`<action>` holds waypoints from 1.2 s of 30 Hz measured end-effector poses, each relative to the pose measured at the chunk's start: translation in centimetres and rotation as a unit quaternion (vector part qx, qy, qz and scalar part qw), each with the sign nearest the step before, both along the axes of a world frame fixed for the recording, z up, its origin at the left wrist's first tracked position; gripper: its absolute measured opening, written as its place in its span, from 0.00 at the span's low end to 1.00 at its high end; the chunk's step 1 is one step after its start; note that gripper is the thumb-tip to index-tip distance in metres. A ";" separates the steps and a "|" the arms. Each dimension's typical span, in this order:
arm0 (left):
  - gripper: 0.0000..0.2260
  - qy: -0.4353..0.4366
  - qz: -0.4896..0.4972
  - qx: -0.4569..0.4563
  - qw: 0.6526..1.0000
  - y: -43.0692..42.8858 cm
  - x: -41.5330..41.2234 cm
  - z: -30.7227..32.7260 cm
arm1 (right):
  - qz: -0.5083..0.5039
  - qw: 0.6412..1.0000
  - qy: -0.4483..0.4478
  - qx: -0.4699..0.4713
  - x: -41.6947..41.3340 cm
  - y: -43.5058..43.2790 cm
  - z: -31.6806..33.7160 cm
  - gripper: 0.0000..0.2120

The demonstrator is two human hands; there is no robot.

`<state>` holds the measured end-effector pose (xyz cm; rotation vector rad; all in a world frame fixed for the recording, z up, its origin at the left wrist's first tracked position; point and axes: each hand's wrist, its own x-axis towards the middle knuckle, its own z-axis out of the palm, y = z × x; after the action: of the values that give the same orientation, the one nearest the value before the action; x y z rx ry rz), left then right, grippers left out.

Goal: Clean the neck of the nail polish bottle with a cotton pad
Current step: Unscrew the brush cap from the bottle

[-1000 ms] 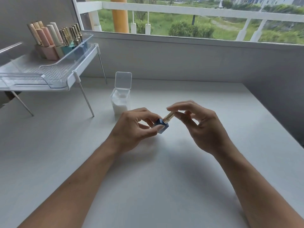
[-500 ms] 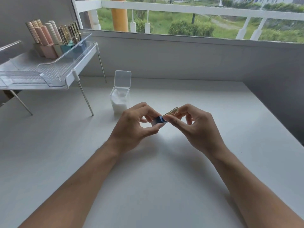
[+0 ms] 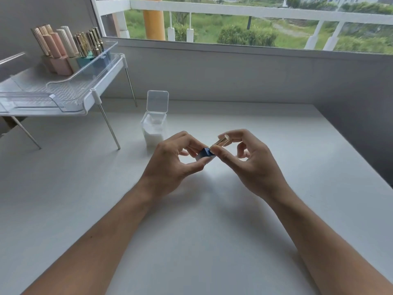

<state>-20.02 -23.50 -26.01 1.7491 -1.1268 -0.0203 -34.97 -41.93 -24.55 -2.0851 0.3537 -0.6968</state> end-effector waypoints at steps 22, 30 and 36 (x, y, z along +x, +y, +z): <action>0.07 0.000 -0.001 -0.009 1.000 0.0 -0.1 0.1 | -0.003 1.000 -0.013 0.013 -0.2 -0.3 0.2 0.10; 0.08 0.009 -0.005 -0.010 1.000 0.1 0.1 0.0 | 0.033 0.999 -0.001 0.002 -0.4 -0.3 0.4 0.05; 0.09 0.022 -0.003 -0.008 1.000 0.1 0.1 0.0 | 0.014 0.999 -0.025 0.025 -0.3 -0.2 0.5 0.08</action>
<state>-19.92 -23.43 -26.02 1.7226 -1.0968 -0.0535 -35.26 -42.16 -24.07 -2.0181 0.3101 -0.7161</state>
